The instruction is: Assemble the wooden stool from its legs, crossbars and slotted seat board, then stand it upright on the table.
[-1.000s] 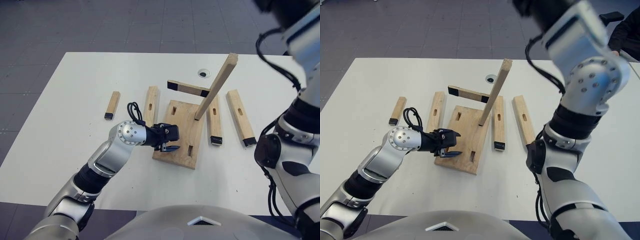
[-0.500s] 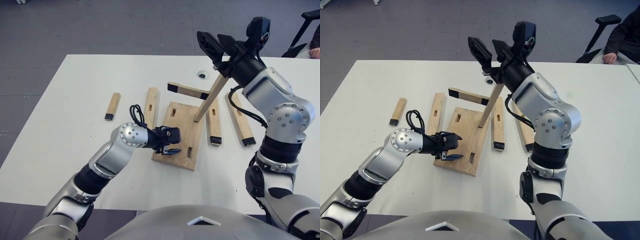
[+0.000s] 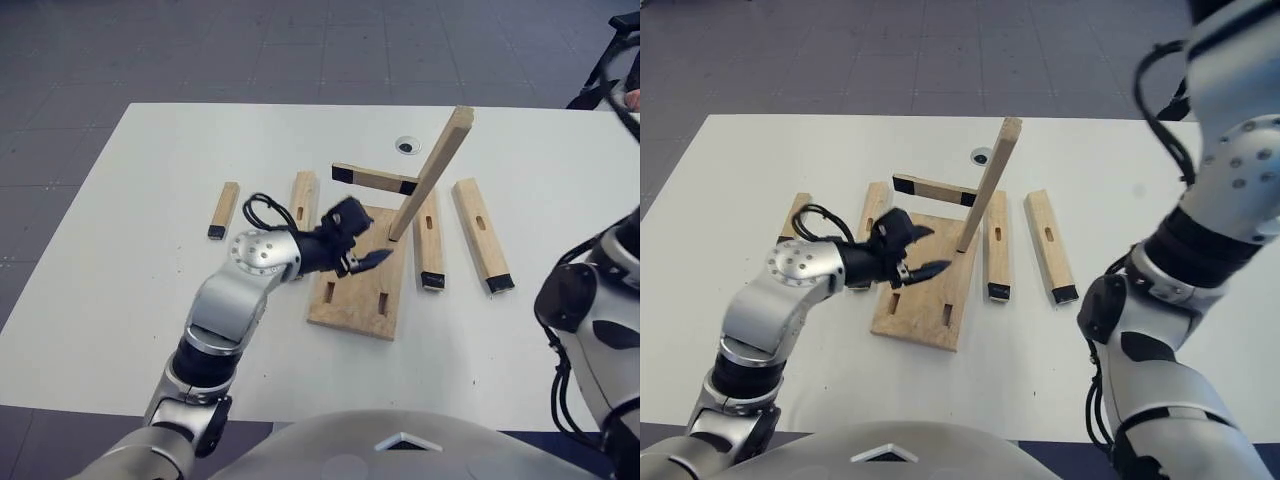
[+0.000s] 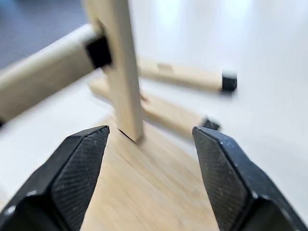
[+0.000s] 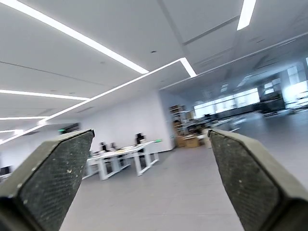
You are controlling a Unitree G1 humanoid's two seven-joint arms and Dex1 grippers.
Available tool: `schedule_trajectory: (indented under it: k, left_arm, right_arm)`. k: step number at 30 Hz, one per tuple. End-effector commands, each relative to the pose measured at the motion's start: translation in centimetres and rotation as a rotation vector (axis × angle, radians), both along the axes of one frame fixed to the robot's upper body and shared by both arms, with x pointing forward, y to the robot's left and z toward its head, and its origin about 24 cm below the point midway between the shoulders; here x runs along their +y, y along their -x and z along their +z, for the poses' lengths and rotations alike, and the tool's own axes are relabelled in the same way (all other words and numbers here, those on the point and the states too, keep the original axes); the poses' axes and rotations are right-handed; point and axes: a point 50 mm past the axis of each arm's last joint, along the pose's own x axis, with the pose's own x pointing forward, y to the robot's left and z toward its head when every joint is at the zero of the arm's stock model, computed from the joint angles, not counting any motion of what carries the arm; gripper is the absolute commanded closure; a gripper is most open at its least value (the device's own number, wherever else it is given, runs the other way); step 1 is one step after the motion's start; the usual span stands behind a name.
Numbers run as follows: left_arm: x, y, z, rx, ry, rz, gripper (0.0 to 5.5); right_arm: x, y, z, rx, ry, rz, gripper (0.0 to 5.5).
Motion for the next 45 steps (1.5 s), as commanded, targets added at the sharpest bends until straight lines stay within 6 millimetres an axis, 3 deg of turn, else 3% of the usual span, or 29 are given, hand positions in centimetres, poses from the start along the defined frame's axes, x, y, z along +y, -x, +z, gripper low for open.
schedule_trajectory:
  k: [1,3,5,12,17,25,33,45]
  left_arm:
    - [2.2,0.6,3.0,-0.052,0.035,0.119,2.28]
    - [3.4,1.6,2.6,-0.025,-0.031,0.131,2.28]
    - [5.0,2.6,1.9,0.010,-0.114,0.154,2.28]
    - [10.0,4.6,-0.3,0.109,-0.303,0.357,2.28]
    - [11.0,6.0,-2.2,0.182,-0.382,0.354,2.28]
    - [10.6,7.6,-5.6,0.293,-0.411,0.299,2.28]
    - [8.5,7.5,-8.4,0.319,-0.386,0.262,2.28]
    - [5.9,6.5,-8.2,0.282,-0.341,0.191,2.28]
  right_arm:
    - [-2.7,2.2,-9.5,0.427,0.081,-0.193,1.13]
    - [-3.2,3.9,-12.7,0.575,0.123,-0.210,1.13]
    - [-3.5,5.2,-14.6,0.682,0.156,-0.202,1.13]
    - [-1.8,7.6,-18.9,0.926,0.217,-0.022,1.13]
    - [-2.7,8.9,-21.4,1.062,0.240,-0.004,1.13]
    - [-3.5,9.6,-25.3,1.191,0.286,0.016,1.13]
    - [-4.2,8.9,-28.7,1.270,0.315,0.024,1.13]
    - [-4.1,9.3,-29.5,1.306,0.496,0.180,3.41]
